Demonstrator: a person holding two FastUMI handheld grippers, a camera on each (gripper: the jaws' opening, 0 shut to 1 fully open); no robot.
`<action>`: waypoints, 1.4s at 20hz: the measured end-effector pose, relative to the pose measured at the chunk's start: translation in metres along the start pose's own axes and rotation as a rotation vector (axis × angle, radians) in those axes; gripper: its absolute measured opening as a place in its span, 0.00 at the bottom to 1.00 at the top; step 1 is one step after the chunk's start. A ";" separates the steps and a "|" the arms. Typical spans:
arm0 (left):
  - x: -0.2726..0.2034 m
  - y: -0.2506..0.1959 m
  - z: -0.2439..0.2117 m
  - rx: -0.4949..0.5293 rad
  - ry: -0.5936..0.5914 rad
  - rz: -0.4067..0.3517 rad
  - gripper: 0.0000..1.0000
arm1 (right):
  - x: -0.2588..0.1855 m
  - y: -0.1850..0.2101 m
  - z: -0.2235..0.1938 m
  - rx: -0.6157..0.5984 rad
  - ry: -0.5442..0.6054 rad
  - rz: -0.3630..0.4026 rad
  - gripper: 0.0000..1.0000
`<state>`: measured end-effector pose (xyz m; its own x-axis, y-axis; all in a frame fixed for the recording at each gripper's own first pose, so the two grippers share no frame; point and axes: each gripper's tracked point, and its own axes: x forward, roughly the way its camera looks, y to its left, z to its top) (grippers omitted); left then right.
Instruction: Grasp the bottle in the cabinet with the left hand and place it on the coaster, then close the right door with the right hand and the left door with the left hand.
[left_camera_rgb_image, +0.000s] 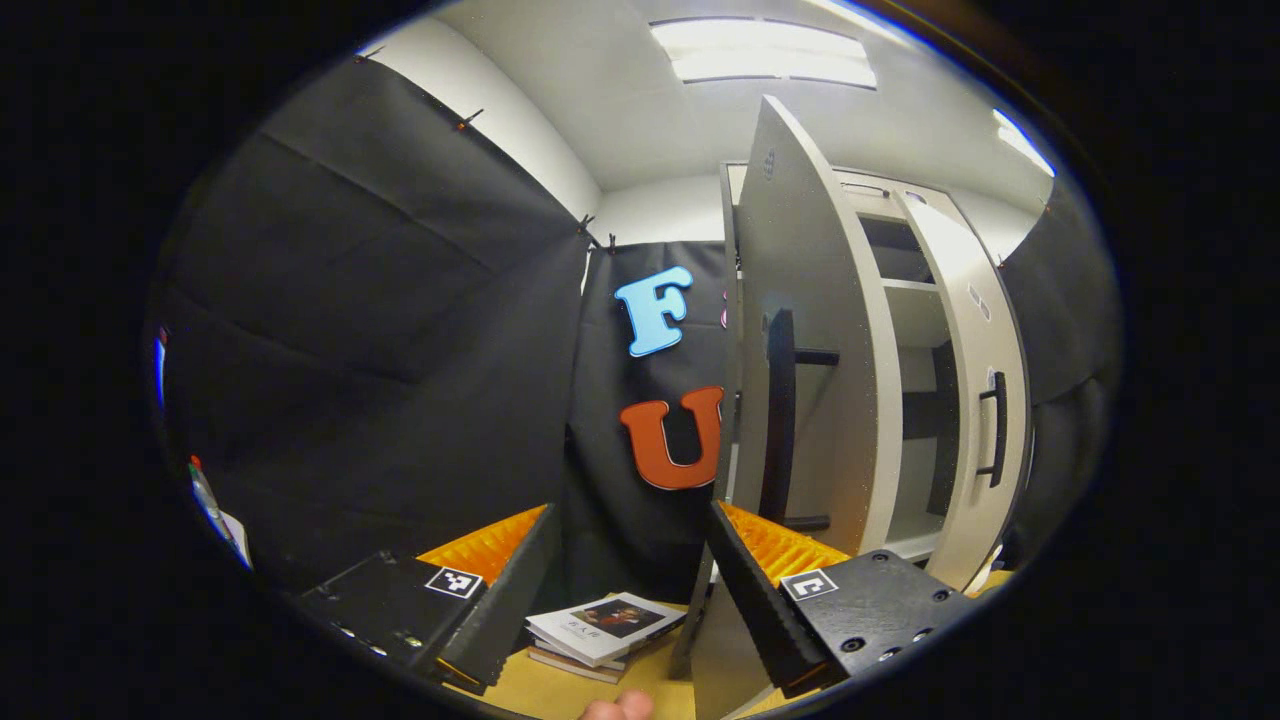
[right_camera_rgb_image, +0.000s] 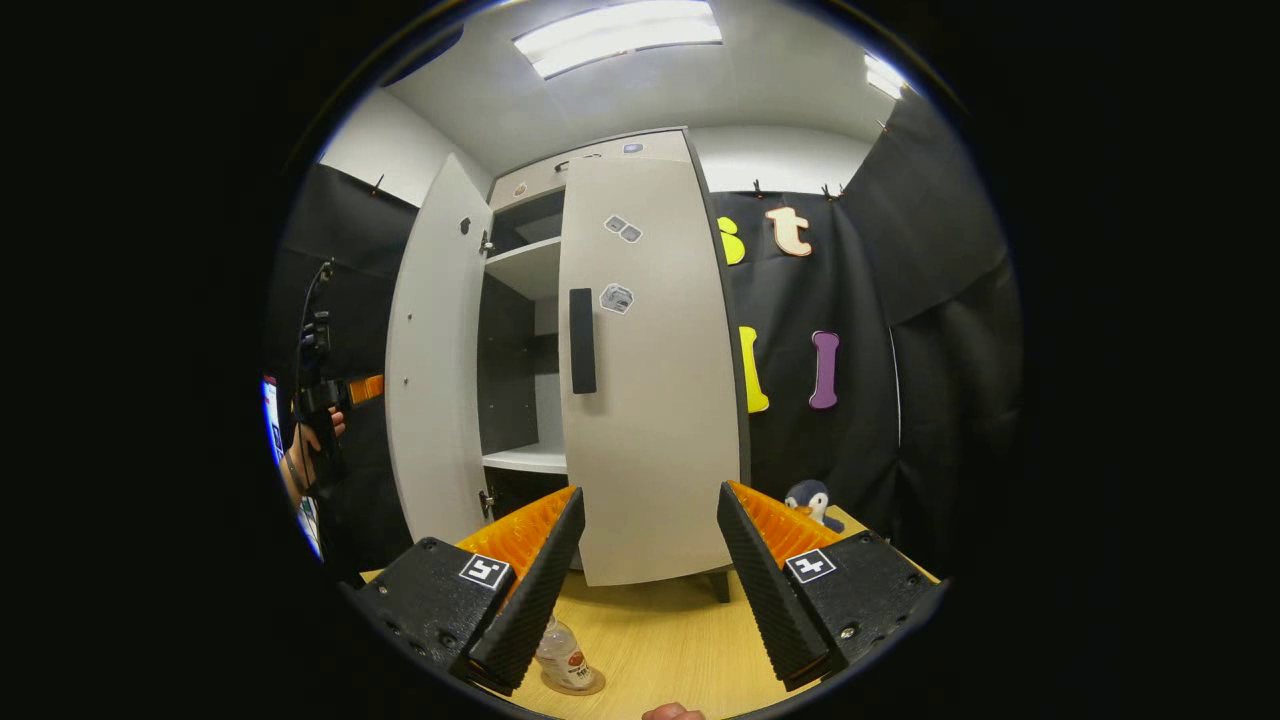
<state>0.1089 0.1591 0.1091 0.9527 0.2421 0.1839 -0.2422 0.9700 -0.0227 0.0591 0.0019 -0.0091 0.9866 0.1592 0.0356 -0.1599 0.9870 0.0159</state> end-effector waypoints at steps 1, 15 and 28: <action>0.000 -0.005 -0.001 0.000 -0.001 -0.009 0.95 | -0.001 -0.001 0.001 0.002 -0.001 -0.006 0.82; 0.006 -0.126 -0.004 -0.048 -0.014 -0.314 0.94 | -0.030 -0.043 0.007 0.028 0.001 -0.159 0.82; -0.078 -0.142 -0.073 -0.064 0.105 -0.294 0.99 | -0.023 -0.016 -0.020 0.030 0.079 -0.100 0.82</action>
<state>0.0824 0.0037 0.0259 0.9947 -0.0507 0.0895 0.0550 0.9974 -0.0461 0.0402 -0.0174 -0.0301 0.9970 0.0623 -0.0466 -0.0602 0.9972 0.0448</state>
